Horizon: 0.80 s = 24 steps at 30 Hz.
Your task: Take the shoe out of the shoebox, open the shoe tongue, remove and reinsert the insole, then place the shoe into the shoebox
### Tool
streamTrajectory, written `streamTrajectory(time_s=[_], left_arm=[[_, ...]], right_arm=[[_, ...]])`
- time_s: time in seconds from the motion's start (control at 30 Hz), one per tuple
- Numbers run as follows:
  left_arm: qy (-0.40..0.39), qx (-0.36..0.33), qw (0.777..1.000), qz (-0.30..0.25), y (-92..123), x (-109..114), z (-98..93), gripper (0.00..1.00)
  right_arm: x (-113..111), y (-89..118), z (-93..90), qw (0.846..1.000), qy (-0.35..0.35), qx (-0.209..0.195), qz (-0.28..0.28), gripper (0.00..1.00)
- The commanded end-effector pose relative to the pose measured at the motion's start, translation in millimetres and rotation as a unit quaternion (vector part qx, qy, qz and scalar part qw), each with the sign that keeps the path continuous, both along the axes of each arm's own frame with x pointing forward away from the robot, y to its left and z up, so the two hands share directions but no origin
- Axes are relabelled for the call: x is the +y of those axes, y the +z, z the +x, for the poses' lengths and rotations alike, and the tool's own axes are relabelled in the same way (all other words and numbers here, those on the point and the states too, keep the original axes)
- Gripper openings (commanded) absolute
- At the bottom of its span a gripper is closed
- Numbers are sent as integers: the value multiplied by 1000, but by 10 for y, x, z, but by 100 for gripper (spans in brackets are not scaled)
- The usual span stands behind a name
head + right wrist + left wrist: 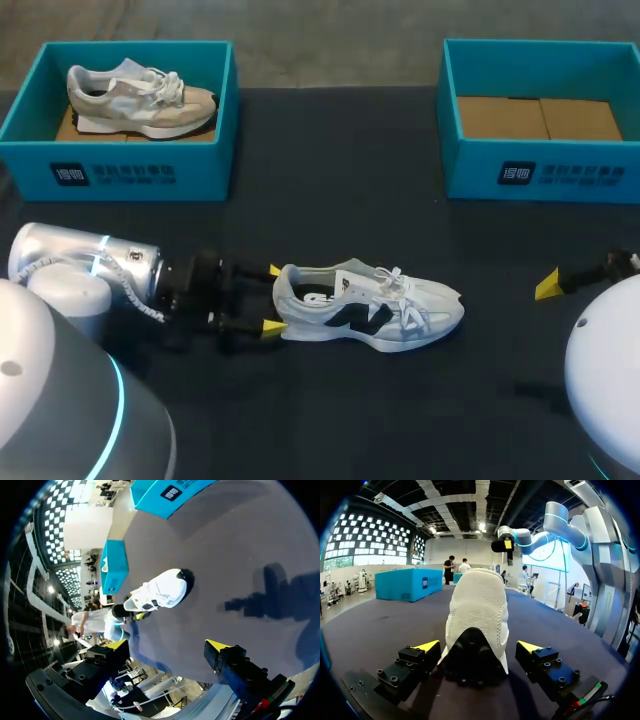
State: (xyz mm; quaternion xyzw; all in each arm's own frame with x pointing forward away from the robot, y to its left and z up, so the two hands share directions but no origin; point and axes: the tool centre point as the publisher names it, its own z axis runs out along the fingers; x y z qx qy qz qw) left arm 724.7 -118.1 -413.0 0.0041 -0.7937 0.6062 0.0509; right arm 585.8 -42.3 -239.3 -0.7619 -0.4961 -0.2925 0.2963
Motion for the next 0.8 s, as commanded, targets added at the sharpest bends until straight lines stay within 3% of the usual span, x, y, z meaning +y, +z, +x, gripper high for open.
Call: streamTrajectory(time_s=[0.03,0.8], left_arm=[[0,-3,1000,0,-43,-88,12,100],[0,-3,1000,-10,-122,-327,47,100]], right_arm=[[10,9,-21,1000,-2,0,-2,100],[10,9,-21,1000,-2,0,-2,100]])
